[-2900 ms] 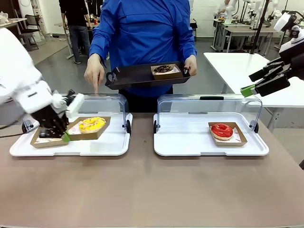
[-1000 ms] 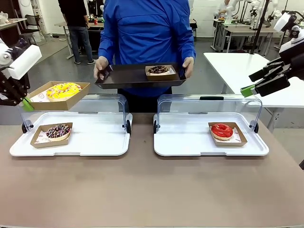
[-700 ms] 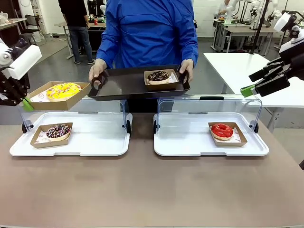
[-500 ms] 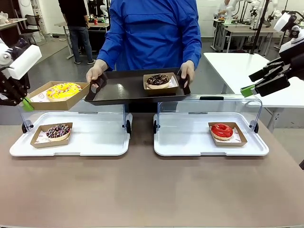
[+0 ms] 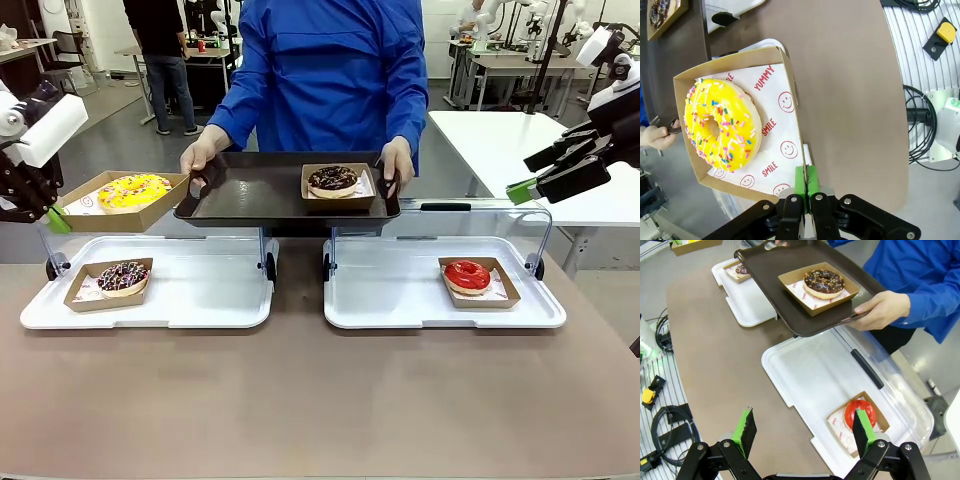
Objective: Provide the desired donut to the person.
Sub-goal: Place the picked Paper togo box onto the Handle tray extended by the person.
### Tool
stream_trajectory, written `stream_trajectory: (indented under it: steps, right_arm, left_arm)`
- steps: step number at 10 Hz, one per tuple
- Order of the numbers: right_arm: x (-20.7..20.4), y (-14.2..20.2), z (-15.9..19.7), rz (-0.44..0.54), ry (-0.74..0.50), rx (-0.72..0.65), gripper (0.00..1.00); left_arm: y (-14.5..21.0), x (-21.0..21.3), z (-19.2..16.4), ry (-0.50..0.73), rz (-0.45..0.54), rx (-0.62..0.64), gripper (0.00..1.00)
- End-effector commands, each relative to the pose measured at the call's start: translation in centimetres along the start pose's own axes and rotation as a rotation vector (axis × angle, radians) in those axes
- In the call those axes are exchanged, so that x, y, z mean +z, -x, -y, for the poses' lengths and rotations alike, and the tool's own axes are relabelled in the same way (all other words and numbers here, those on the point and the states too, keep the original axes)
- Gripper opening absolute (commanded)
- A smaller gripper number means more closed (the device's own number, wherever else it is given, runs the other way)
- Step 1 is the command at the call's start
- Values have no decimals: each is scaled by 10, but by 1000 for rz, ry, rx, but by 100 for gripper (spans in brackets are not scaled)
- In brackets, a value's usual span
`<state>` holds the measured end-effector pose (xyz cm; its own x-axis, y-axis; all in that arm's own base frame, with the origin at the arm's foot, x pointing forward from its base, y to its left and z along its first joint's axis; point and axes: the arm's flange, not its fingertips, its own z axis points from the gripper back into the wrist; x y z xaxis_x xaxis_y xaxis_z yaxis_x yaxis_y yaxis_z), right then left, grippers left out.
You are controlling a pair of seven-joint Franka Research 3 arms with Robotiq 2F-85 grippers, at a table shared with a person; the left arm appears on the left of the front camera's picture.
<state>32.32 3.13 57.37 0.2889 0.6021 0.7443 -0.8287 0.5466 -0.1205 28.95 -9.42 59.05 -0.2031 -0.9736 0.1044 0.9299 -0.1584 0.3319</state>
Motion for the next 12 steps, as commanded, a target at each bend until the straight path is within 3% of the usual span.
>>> stream_trajectory:
  steps: [1, 8, 10, 12]
  right_arm:
    - [0, 2, 0, -12, 0, 3, 100]
    - [0, 2, 0, -12, 0, 3, 100]
    - [0, 2, 0, -12, 0, 3, 100]
    - [0, 2, 0, -12, 0, 3, 100]
  left_arm:
    - [-2, 0, 1, -8, 0, 16, 0]
    - [0, 0, 0, 0, 0, 0, 1]
    - [-41, -6, -67, 28, -64, 108, 1]
    - [-53, -22, -126, 76, -19, 152, 1]
